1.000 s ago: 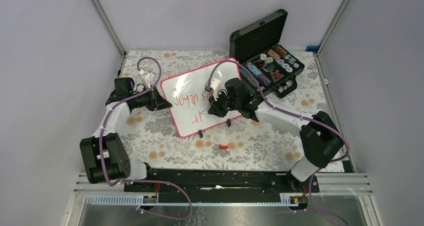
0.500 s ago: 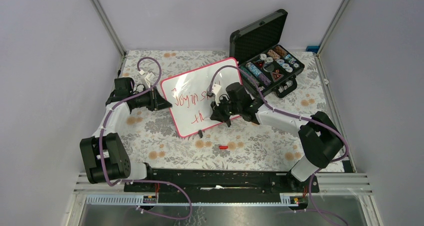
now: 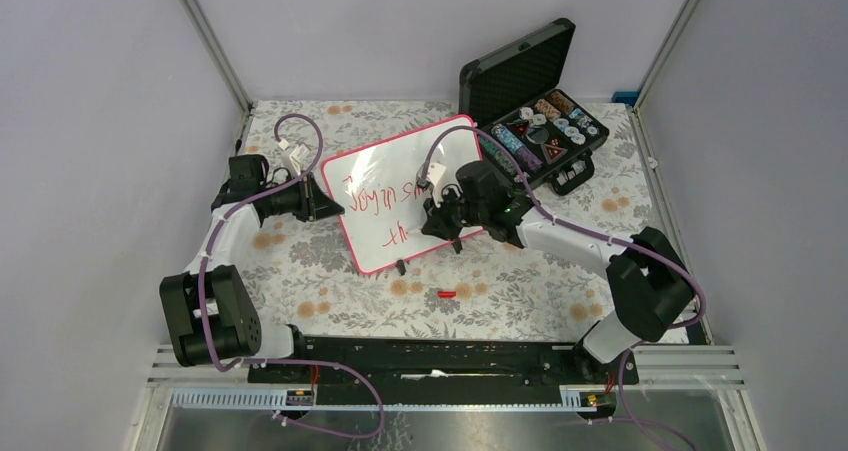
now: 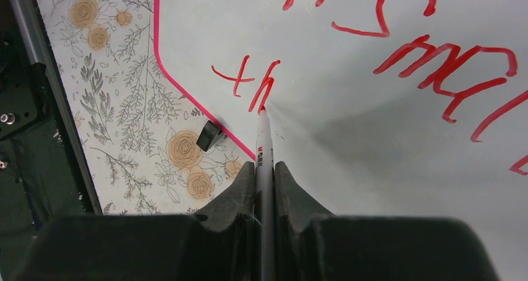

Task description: Write a sentence on the whiteboard

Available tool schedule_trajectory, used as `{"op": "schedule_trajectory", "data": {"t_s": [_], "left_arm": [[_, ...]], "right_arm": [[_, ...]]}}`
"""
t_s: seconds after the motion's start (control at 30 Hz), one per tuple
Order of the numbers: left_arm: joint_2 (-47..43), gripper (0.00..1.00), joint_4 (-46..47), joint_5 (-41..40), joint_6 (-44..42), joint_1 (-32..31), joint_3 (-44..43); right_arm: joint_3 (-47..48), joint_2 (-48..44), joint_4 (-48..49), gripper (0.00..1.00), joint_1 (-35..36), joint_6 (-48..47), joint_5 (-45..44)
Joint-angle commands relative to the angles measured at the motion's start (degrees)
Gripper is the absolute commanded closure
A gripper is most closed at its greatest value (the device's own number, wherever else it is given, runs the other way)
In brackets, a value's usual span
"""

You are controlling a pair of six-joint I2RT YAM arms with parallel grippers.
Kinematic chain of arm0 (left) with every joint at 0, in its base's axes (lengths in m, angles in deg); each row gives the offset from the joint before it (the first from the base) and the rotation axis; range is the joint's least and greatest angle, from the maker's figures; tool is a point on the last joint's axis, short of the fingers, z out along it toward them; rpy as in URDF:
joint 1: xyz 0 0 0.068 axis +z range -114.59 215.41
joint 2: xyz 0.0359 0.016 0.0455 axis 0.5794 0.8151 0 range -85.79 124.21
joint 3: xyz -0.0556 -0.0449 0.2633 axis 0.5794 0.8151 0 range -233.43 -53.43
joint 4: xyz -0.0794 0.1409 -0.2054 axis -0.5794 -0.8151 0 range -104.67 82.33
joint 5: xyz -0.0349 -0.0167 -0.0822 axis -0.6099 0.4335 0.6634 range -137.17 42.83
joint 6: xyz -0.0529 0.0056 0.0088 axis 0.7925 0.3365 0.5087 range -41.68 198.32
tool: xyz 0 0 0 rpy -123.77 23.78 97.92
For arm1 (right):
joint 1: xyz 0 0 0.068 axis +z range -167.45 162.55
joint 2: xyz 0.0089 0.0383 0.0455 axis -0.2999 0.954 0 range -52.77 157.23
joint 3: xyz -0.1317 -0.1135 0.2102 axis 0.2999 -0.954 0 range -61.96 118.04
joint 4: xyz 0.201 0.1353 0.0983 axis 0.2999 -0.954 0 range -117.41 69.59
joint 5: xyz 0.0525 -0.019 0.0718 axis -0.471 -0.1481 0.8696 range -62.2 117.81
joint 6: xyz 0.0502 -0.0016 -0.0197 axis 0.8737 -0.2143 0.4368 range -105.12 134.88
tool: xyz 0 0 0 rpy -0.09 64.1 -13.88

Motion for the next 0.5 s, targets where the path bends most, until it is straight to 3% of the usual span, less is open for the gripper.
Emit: {"op": "schedule_trajectory", "data": {"t_s": [0.0,0.47], "left_arm": [[-0.5,1.00,2.1,-1.8,-1.9,0.1,-0.9],[-0.3,1.00,2.1,-1.8,-1.9,0.1,-1.0]], "right_arm": [[2.7,-1.8,0.3,1.00,-0.9,0.2,-0.8],[4.1,0.7,0.8,1.00,-1.1,-1.1,-2.8]]}}
